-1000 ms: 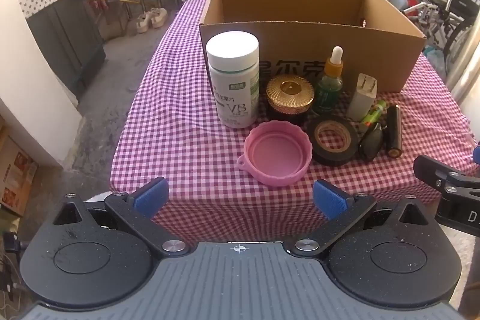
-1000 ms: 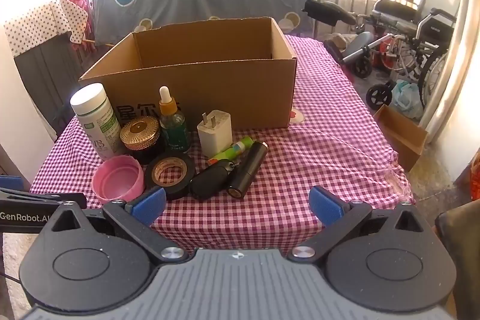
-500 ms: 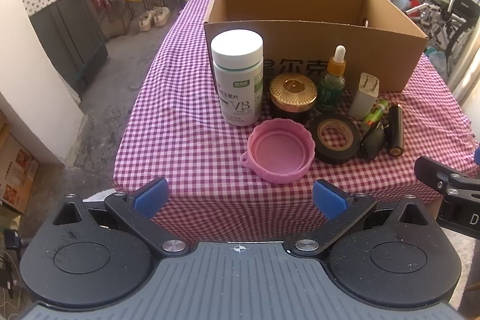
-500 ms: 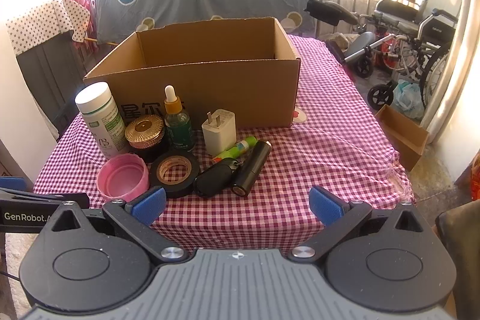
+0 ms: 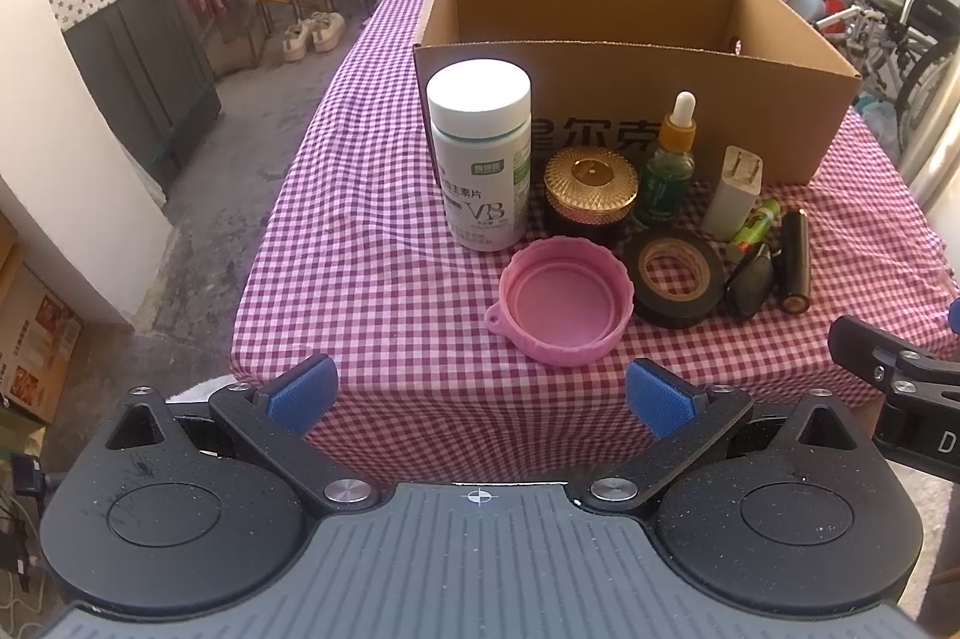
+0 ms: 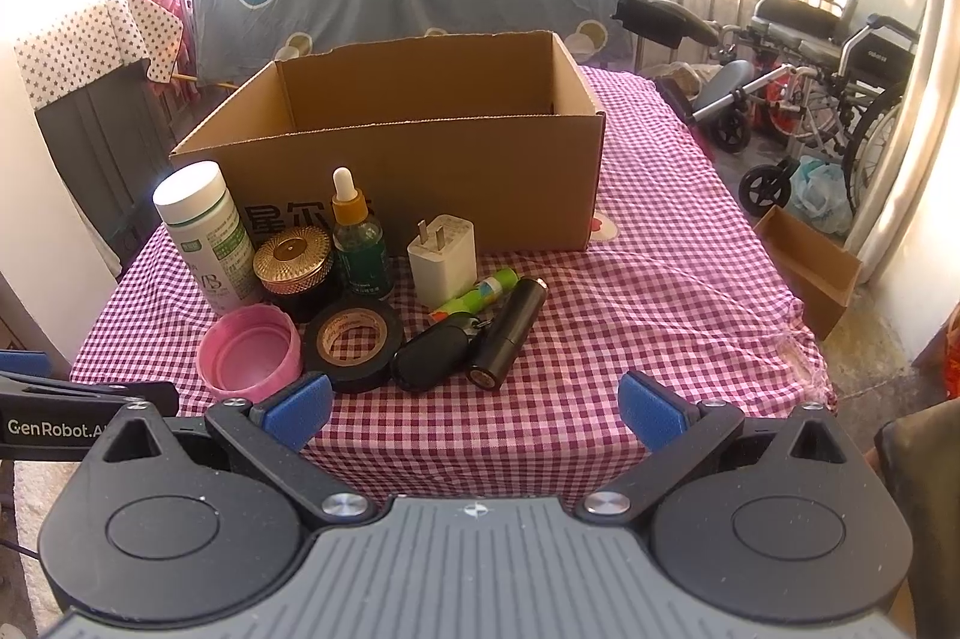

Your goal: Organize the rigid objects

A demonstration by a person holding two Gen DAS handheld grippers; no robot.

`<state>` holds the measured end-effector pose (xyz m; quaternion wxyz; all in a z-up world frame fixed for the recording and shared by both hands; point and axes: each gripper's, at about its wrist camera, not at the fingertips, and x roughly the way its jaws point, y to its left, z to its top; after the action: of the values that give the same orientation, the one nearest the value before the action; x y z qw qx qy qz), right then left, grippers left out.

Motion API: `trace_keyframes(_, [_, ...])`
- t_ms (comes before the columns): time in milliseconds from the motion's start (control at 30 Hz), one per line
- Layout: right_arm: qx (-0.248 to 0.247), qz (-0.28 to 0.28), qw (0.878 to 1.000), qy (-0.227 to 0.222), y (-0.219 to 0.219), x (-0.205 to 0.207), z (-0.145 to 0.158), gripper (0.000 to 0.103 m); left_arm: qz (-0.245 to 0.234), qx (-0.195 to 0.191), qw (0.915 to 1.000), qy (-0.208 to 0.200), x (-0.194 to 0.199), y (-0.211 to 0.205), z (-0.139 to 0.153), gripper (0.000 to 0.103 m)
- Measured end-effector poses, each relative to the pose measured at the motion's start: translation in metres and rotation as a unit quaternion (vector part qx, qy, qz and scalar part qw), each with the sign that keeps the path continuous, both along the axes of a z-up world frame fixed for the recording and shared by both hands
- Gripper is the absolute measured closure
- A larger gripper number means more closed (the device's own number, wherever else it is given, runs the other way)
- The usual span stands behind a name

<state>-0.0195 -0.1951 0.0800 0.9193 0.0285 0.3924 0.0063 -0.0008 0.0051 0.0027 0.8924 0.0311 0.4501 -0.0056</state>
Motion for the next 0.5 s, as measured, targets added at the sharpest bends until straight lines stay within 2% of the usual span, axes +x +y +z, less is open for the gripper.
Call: trace_keyframes(500, [0.002, 0.003, 1.000, 0.005, 0.0010, 0.0014, -0.0008, 0.000, 0.005, 0.001, 1.0000, 0.002, 0.0014, 0.0019, 0.0001, 0.000])
